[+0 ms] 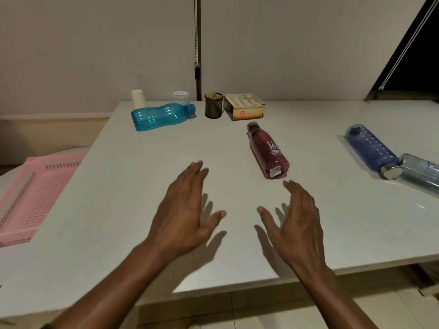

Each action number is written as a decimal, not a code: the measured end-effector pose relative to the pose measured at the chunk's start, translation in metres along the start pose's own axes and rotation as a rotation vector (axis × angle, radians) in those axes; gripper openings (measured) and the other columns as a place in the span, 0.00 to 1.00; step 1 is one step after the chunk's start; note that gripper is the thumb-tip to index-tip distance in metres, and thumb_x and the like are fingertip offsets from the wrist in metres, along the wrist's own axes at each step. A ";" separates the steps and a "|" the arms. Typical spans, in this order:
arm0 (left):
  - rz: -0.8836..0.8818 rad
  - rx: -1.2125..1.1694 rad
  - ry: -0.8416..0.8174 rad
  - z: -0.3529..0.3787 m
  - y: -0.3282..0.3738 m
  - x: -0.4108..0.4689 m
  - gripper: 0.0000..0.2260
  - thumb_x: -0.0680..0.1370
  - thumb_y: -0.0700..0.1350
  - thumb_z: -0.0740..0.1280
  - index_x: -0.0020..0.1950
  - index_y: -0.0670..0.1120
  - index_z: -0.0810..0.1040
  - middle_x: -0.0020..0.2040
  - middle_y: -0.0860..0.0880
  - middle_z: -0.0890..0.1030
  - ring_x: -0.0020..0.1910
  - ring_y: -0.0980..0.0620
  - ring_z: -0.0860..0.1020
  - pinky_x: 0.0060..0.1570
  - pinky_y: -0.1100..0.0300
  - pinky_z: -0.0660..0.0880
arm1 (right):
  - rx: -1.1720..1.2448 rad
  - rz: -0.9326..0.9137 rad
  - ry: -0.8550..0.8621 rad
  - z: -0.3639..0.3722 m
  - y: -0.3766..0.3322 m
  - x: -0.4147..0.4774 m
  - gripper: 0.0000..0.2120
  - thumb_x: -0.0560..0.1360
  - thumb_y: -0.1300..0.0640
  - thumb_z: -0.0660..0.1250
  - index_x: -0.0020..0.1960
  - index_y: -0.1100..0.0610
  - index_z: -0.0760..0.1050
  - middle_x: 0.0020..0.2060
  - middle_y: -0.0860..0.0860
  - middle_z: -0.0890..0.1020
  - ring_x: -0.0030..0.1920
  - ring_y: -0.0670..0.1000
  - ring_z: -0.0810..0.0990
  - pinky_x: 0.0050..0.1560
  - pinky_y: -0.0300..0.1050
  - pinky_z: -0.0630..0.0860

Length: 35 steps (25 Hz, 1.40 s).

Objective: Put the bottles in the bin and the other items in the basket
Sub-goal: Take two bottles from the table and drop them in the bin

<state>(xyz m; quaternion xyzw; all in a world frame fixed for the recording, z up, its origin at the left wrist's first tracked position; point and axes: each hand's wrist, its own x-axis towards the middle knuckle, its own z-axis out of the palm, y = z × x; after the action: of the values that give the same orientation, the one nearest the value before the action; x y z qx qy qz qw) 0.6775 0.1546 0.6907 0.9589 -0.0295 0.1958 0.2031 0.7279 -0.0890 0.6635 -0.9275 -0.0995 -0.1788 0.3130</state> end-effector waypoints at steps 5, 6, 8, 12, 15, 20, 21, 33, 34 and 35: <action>-0.032 0.054 -0.028 0.007 -0.068 0.092 0.43 0.78 0.64 0.69 0.85 0.46 0.55 0.86 0.48 0.52 0.84 0.47 0.53 0.79 0.55 0.52 | -0.097 -0.009 0.030 0.039 -0.011 0.088 0.36 0.75 0.45 0.76 0.74 0.60 0.67 0.68 0.58 0.76 0.68 0.61 0.74 0.66 0.62 0.74; -0.038 0.065 -0.035 0.009 -0.083 0.108 0.44 0.78 0.64 0.70 0.85 0.46 0.55 0.86 0.47 0.53 0.84 0.47 0.54 0.80 0.54 0.53 | -0.123 -0.001 0.022 0.047 -0.013 0.105 0.36 0.74 0.44 0.76 0.74 0.61 0.67 0.68 0.59 0.76 0.68 0.61 0.74 0.66 0.62 0.74; -0.045 0.098 -0.067 0.012 -0.110 0.136 0.44 0.78 0.64 0.70 0.85 0.45 0.56 0.86 0.46 0.54 0.84 0.45 0.55 0.81 0.50 0.57 | -0.177 0.006 0.016 0.060 -0.014 0.133 0.38 0.73 0.43 0.77 0.74 0.61 0.67 0.68 0.59 0.76 0.68 0.63 0.74 0.66 0.63 0.74; -0.064 0.203 -0.155 0.017 -0.165 0.189 0.44 0.77 0.63 0.72 0.83 0.42 0.58 0.84 0.41 0.59 0.82 0.41 0.60 0.79 0.47 0.62 | -0.295 0.052 -0.042 0.083 -0.013 0.182 0.40 0.71 0.41 0.78 0.73 0.62 0.68 0.66 0.61 0.77 0.66 0.65 0.75 0.65 0.64 0.74; -0.114 0.256 -0.167 0.022 -0.205 0.229 0.43 0.76 0.61 0.74 0.81 0.40 0.61 0.80 0.39 0.66 0.78 0.39 0.67 0.76 0.45 0.67 | -0.369 0.103 -0.096 0.098 -0.009 0.208 0.42 0.69 0.39 0.78 0.73 0.62 0.68 0.65 0.61 0.78 0.65 0.66 0.76 0.65 0.64 0.74; -0.197 0.333 -0.189 0.038 -0.265 0.283 0.42 0.76 0.59 0.75 0.80 0.39 0.60 0.80 0.38 0.65 0.79 0.37 0.65 0.78 0.44 0.63 | -0.485 0.164 -0.135 0.115 0.008 0.229 0.45 0.67 0.39 0.80 0.72 0.63 0.66 0.61 0.64 0.78 0.59 0.69 0.78 0.58 0.65 0.78; -0.204 0.369 -0.192 0.041 -0.276 0.292 0.42 0.77 0.58 0.75 0.81 0.39 0.60 0.81 0.37 0.63 0.81 0.37 0.62 0.80 0.43 0.60 | -0.515 0.171 -0.144 0.116 0.012 0.230 0.45 0.67 0.39 0.80 0.72 0.63 0.66 0.60 0.65 0.77 0.57 0.69 0.78 0.55 0.64 0.78; -0.221 0.762 -0.155 0.048 -0.322 0.349 0.33 0.69 0.63 0.79 0.63 0.41 0.77 0.59 0.39 0.77 0.60 0.39 0.74 0.61 0.43 0.74 | -0.590 0.129 -0.143 0.119 0.021 0.215 0.43 0.68 0.42 0.77 0.74 0.58 0.64 0.55 0.62 0.79 0.47 0.66 0.80 0.38 0.53 0.74; -0.262 0.740 -0.177 0.048 -0.319 0.345 0.35 0.68 0.64 0.79 0.64 0.42 0.76 0.60 0.39 0.76 0.61 0.39 0.73 0.62 0.42 0.73 | -0.579 0.124 -0.146 0.121 0.019 0.212 0.43 0.68 0.42 0.77 0.74 0.58 0.64 0.56 0.61 0.79 0.47 0.65 0.80 0.38 0.53 0.74; -0.314 0.691 -0.194 0.048 -0.314 0.339 0.38 0.67 0.64 0.80 0.67 0.42 0.73 0.62 0.38 0.75 0.63 0.38 0.72 0.63 0.41 0.73 | -0.559 0.123 -0.148 0.121 0.016 0.209 0.42 0.68 0.42 0.76 0.74 0.57 0.64 0.56 0.60 0.79 0.48 0.65 0.80 0.38 0.52 0.73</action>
<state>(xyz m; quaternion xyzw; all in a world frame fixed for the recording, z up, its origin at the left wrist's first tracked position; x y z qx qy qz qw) 1.0505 0.4308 0.6628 0.9776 0.1665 0.0692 -0.1082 0.9561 -0.0119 0.6476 -0.9925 -0.0124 -0.1120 0.0473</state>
